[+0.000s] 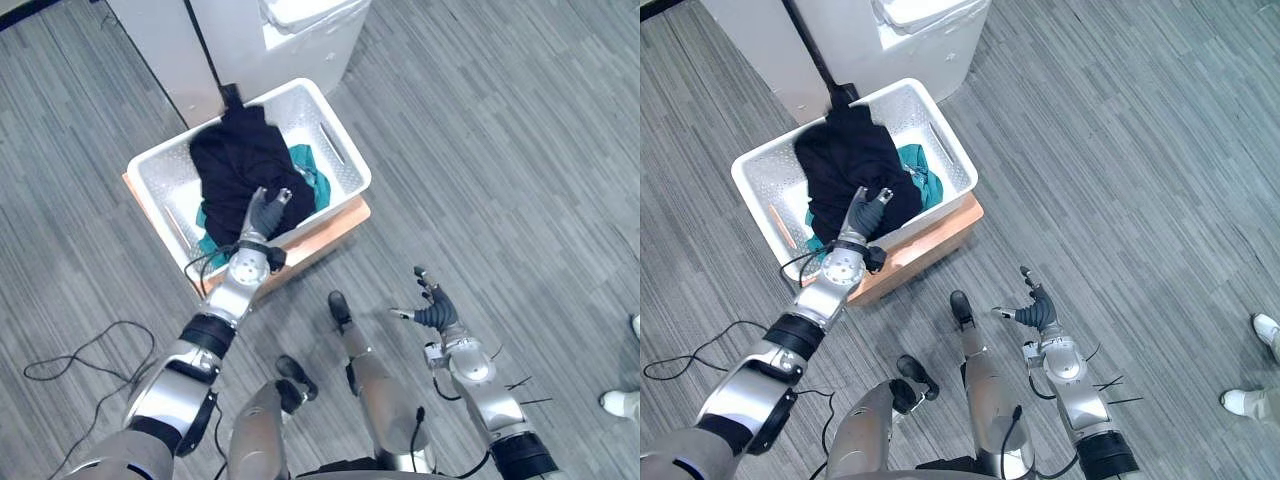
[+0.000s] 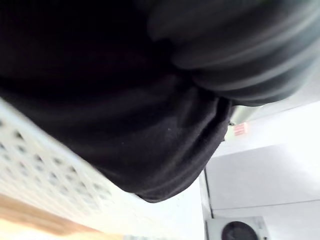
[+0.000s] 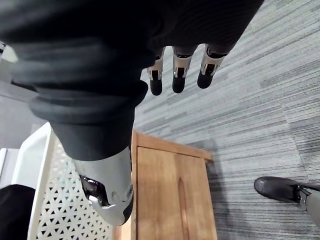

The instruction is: Tidy the bed and pick cloth on bed and put in laundry

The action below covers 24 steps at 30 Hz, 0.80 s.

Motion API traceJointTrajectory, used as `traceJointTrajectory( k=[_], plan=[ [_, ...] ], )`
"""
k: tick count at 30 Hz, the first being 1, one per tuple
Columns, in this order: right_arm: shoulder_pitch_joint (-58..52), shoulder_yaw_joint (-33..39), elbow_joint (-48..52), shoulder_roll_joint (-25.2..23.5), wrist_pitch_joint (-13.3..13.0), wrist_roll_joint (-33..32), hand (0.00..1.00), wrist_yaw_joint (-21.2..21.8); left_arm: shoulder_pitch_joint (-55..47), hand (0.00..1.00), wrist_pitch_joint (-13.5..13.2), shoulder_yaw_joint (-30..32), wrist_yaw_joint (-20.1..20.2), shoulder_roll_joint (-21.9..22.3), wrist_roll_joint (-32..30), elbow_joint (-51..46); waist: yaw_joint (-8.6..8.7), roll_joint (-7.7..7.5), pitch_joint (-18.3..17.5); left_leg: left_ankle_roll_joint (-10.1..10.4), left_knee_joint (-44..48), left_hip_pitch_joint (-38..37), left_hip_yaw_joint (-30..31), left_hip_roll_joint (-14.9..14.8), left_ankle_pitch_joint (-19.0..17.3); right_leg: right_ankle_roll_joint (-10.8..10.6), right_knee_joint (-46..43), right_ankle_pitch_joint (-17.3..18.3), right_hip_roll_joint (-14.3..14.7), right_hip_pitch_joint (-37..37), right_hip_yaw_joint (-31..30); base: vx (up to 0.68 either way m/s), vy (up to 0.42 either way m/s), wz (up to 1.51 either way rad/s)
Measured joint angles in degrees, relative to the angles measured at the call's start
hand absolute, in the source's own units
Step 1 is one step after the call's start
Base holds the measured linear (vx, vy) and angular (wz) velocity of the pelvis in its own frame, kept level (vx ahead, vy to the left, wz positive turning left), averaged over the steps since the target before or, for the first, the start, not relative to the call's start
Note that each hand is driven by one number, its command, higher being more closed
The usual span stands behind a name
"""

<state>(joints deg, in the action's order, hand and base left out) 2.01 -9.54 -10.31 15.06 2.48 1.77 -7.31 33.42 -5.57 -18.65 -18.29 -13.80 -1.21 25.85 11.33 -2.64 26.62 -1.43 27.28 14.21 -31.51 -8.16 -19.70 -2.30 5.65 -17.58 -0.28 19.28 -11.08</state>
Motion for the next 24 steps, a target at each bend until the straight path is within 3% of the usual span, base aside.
traceJointTrajectory(
  k=[7, 13, 16, 19, 24],
  plan=[
    [0.03, 0.06, 0.0, 0.0, 0.03, 0.62, 0.0, -0.08, 2.41, 0.0, 5.12, 2.38, -5.7, 0.03, -0.94, 3.18, -0.63, 0.08, 0.04, 0.55, 1.27, 0.74, 0.59, -1.04, -0.44, -0.31, 0.01, -0.19, 0.6, -0.01, 0.46, -0.01, -0.004, 0.02],
    [-0.08, 0.0, 0.02, -0.04, 0.08, 0.55, 0.0, 0.0, 4.08, 0.0, 4.97, 8.39, -12.21, -1.84, -0.5, 5.28, -1.8, 0.12, 0.03, 0.22, 1.6, 1.17, 1.56, -1.36, -0.21, -0.28, 0.01, -0.29, 0.64, -0.22, 1.77, -0.01, 0.011, 0.09],
    [-0.96, 0.0, 0.06, -0.06, 0.02, 0.51, 0.0, 0.02, 4.05, 0.0, 3.47, 9.89, -13.69, -2.58, -0.49, 5.27, -3.03, 0.14, 0.04, 0.23, 1.3, -0.06, 1.89, -1.35, -0.2, -0.28, 0.04, -0.28, 0.67, -1.56, 1.98, 0.01, 0.019, 0.07],
    [-2.48, 0.06, 0.19, -0.08, -0.75, 0.51, 0.0, 0.14, 3.17, 0.0, 0.26, 12.15, -14.68, -3.3, -0.42, 3.5, -3.29, 0.29, -0.11, 0.42, 0.22, -2.23, 3.26, -0.92, -0.02, -0.19, 0.1, -0.17, 0.5, -3.99, 2.34, 0.0, 0.035, 0.22],
    [-5.01, 0.49, -6.68, -0.14, -1.68, 0.6, 0.0, 2.8, -6.9, 0.0, -5.42, 14.64, -14.71, -3.08, 3.66, -6.23, -4.54, 2.09, -4.93, 1.21, -4.6, -5.74, 4.85, 0.74, 1.79, 0.45, 0.09, 1.93, -0.25, -6.76, 3.95, 0.05, -0.003, 0.22]
  ],
)
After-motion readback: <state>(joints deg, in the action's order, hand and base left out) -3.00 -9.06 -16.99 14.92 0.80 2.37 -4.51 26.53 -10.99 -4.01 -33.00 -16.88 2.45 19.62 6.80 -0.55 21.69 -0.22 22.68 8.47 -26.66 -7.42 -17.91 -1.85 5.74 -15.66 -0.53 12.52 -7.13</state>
